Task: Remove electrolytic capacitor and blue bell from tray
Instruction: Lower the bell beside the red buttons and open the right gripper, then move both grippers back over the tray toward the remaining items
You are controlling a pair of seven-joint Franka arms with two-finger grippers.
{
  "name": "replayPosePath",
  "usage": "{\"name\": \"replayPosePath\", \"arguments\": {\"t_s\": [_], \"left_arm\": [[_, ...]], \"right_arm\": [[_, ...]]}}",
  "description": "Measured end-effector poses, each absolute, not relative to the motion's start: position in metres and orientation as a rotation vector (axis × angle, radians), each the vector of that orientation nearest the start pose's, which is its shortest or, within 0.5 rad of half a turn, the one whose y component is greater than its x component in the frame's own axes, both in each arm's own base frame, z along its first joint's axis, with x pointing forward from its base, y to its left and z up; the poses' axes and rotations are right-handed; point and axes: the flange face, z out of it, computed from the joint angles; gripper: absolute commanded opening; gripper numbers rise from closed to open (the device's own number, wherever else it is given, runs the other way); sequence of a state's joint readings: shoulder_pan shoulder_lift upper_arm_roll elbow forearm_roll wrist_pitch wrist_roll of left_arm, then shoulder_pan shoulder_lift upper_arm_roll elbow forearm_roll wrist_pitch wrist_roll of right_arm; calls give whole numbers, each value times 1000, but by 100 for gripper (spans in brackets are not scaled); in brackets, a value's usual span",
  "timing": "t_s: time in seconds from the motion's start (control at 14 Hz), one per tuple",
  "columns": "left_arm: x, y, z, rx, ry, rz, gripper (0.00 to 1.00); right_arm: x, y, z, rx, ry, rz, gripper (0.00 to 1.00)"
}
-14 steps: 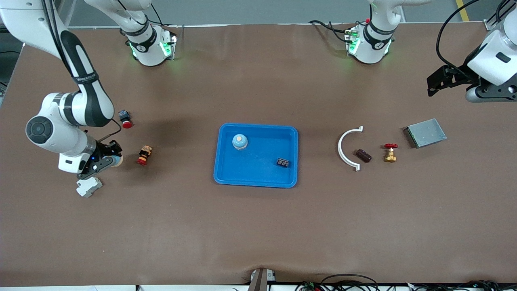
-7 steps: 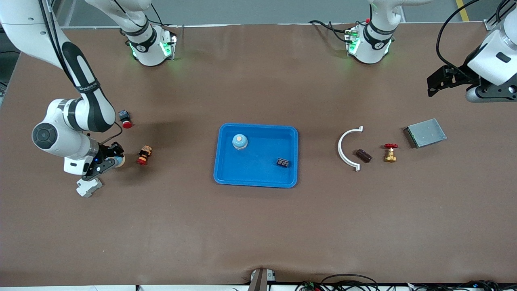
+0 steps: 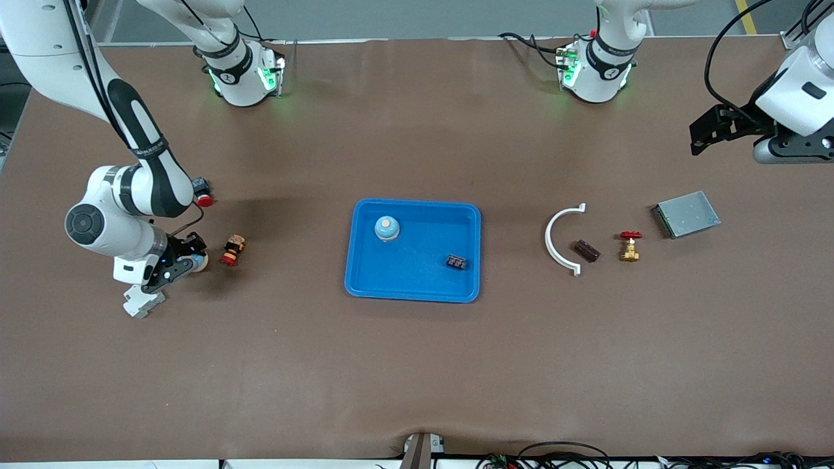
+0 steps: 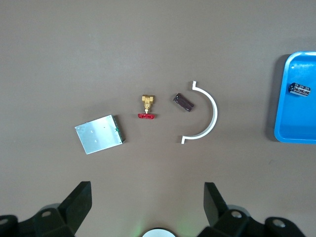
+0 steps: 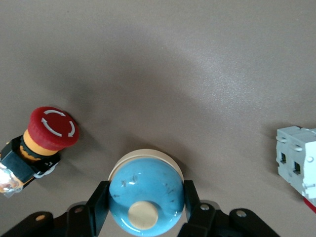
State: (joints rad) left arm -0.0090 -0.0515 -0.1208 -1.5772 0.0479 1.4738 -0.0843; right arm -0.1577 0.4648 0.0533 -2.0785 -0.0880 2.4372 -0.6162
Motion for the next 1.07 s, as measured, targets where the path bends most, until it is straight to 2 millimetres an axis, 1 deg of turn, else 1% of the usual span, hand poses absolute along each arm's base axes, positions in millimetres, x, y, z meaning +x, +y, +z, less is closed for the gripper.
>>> {"name": "replayPosePath", "arguments": {"t_s": [0.07, 0.14, 0.21, 0.28, 0.64, 0.78, 0.93, 1.0, 1.07], "left_arm": [[524, -65, 641, -3081, 65, 71, 100], [524, -65, 641, -3081, 65, 71, 100], [524, -65, 641, -3081, 65, 71, 100], [524, -65, 641, -3081, 65, 71, 100], [525, -65, 641, -3081, 65, 72, 100], [525, -65, 641, -3081, 65, 72, 100], [526, -66, 639, -3086, 63, 77, 100], [528, -68, 635, -3095, 43, 80, 100], [533, -72, 629, -3107, 13, 80, 100]], "right_arm": [[573, -60, 192, -2998, -891, 169, 35], [573, -60, 192, -2998, -891, 169, 53], [573, -60, 192, -2998, -891, 168, 79], [573, -60, 192, -2999, -891, 167, 100], [575, -61, 194, -3000, -888, 167, 100], [577, -61, 200, -2997, -870, 199, 100], [582, -56, 220, -3022, -760, 235, 100], [584, -47, 234, -3040, -698, 240, 100], [584, -32, 249, -3057, -638, 244, 100]]}}
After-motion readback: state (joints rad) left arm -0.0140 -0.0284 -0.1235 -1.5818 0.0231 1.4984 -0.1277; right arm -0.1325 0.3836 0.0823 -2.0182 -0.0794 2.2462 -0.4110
